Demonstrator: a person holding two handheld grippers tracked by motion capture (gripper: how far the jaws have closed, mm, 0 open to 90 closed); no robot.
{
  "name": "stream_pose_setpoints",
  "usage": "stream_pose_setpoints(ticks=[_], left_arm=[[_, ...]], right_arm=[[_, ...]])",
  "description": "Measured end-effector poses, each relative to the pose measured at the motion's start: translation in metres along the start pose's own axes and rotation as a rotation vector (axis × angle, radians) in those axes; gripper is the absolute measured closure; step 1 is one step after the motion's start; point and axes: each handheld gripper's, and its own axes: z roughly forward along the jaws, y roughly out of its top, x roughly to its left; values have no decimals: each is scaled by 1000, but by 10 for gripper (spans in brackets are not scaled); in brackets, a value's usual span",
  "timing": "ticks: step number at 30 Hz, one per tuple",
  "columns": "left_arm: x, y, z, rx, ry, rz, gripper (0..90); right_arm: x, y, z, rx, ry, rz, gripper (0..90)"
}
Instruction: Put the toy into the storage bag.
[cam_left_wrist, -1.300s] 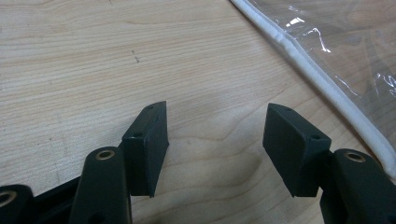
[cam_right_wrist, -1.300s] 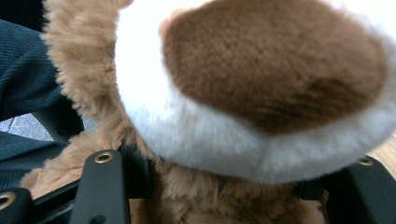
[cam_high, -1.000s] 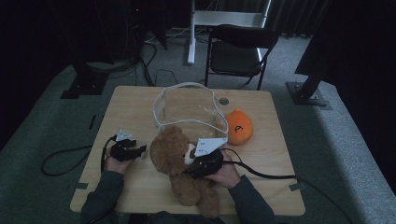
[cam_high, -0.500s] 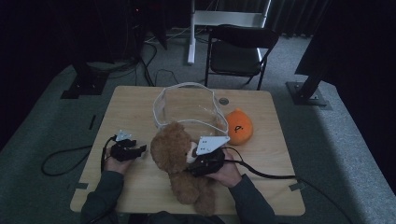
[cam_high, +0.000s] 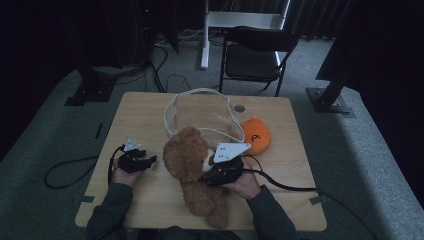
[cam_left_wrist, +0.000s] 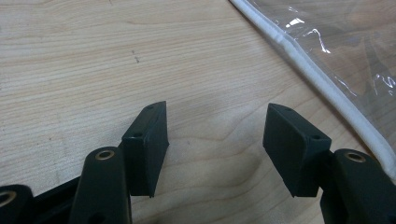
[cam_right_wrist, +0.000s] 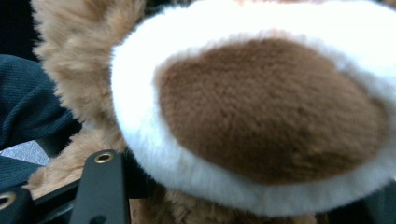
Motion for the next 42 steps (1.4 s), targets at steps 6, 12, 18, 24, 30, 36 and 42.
stream_pose_setpoints(ticks=[6, 12, 18, 24, 30, 36, 42], left_arm=[[0, 0, 0, 1, -1, -1, 408], [0, 0, 0, 1, -1, -2, 408], [0, 0, 0, 1, -1, -3, 408], [0, 0, 0, 1, -2, -3, 408], [0, 0, 0, 1, -2, -3, 408], [0, 0, 0, 1, -1, -3, 408], [0, 0, 0, 1, -1, -3, 408]], right_arm=[[-1, 2, -4, -8, -3, 1, 379], [-3, 5, -9, -24, -11, 3, 379], [-4, 10, -11, -24, -19, -9, 379], [-5, 16, -14, -30, -22, -18, 379], [-5, 18, -16, -33, -26, -17, 379], [-7, 21, -18, -37, -31, -19, 379], [-9, 24, -21, -40, -34, -17, 379]])
